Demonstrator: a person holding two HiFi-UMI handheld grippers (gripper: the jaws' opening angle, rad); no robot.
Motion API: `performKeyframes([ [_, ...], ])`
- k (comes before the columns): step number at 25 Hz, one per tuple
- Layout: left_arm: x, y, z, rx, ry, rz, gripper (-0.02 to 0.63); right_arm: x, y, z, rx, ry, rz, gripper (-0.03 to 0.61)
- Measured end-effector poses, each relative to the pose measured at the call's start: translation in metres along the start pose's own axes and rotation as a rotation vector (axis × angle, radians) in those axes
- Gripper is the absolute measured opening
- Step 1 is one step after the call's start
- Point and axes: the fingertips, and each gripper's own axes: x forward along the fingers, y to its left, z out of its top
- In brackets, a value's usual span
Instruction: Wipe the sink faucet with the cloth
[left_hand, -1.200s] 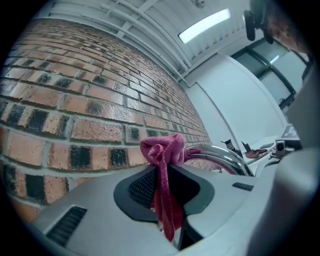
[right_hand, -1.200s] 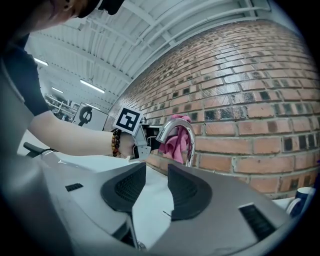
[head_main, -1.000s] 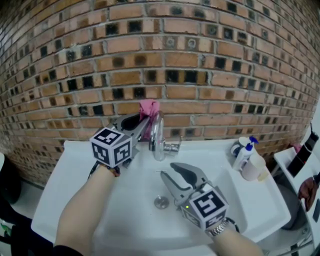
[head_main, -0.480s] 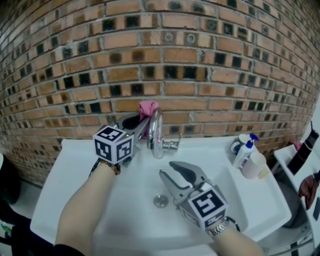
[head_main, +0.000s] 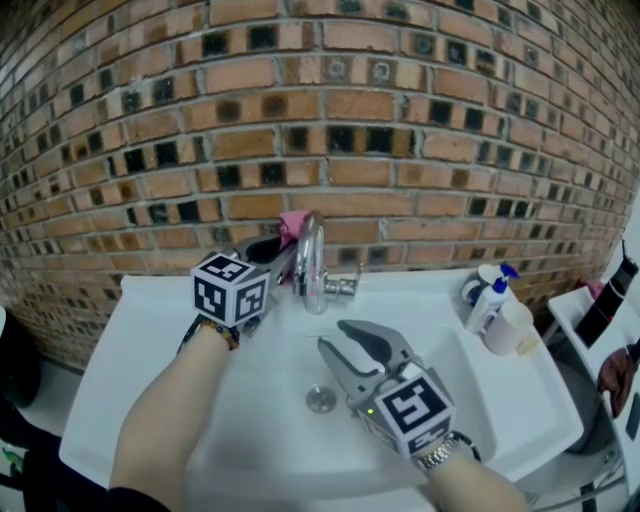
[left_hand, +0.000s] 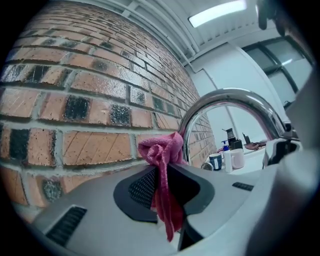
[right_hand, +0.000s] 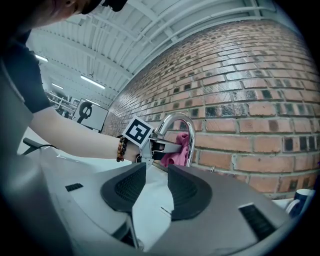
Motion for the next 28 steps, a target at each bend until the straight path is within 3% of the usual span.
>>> performKeyframes([
  [28,0.004,0.004,-0.072,-0.024,0.157,0.029,0.072,0.001,-0.003,-0.002,0.003,0.005,-0.008,0.149],
])
